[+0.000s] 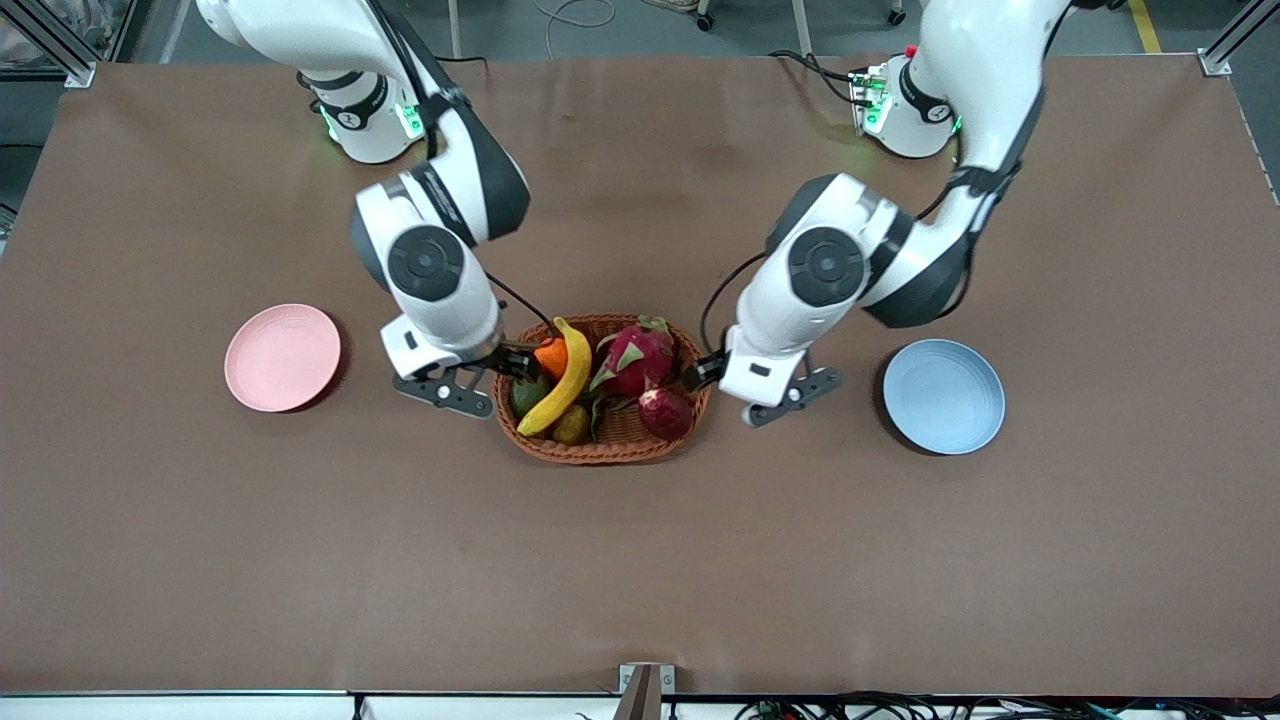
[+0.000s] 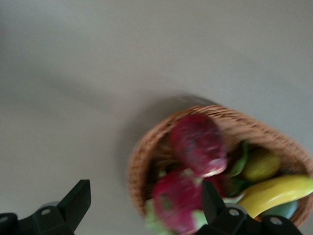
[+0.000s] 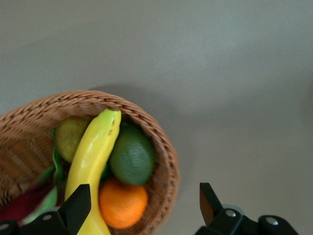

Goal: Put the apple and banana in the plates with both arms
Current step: 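Grasp the banana with the right gripper while the left gripper grasps the apple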

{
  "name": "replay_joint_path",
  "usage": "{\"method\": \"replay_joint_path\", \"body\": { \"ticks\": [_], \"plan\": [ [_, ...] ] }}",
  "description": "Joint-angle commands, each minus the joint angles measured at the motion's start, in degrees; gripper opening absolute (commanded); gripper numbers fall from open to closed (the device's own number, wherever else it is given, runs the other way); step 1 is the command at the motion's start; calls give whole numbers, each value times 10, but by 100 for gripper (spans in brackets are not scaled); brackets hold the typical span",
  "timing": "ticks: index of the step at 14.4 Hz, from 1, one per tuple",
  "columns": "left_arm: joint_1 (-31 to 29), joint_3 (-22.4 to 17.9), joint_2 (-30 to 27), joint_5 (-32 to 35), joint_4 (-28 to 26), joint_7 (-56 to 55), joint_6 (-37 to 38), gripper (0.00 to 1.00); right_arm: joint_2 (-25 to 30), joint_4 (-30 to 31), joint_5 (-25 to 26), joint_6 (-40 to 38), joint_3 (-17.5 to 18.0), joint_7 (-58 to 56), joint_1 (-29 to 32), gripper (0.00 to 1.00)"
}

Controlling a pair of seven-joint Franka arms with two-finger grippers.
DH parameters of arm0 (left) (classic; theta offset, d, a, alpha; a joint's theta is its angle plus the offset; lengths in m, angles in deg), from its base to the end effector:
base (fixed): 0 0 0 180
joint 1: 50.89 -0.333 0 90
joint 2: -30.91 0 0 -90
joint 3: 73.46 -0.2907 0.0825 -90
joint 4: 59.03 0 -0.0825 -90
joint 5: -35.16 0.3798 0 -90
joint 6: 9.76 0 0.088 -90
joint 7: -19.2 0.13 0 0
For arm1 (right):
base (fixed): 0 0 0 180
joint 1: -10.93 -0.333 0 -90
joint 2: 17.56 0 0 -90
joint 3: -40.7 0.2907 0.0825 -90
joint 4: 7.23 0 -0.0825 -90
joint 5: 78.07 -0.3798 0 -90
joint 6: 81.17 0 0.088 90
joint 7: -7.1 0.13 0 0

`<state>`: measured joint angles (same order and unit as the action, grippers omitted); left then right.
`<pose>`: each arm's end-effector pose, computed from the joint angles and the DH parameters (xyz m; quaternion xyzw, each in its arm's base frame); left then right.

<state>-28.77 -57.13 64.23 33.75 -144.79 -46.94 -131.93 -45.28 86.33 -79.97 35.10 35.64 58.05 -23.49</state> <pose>0.5607 -0.4126 0.3067 0.9586 0.2685 -0.0459 0.0832 0.5647 0.3261 0.2891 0.9807 -0.1909 -0.0286 0.0323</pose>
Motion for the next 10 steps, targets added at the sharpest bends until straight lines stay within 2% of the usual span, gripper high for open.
{"method": "replay_joint_path", "body": {
  "ticks": [1,2,3,4,6,10],
  "plan": [
    [15,-2,46,-3,28,-73,-63,100,-60,-59,-70,4,-7,33,1,95],
    [26,-5,60,-3,29,-100,-91,100,-72,-64,-92,22,-7,34,1,93],
    [30,-5,70,-3,29,-121,-118,100,-81,-64,-106,43,-7,34,-1,86],
    [30,-5,79,-3,28,-132,-133,100,-87,-64,-108,55,-7,43,-8,83],
    [35,-6,94,-2,29,-138,-141,100,-106,-65,-106,69,-7,81,-20,81],
    [42,-7,111,-1,28,-140,-152,100,-117,-67,-105,78,-7,84,-31,81]
  ]
}}
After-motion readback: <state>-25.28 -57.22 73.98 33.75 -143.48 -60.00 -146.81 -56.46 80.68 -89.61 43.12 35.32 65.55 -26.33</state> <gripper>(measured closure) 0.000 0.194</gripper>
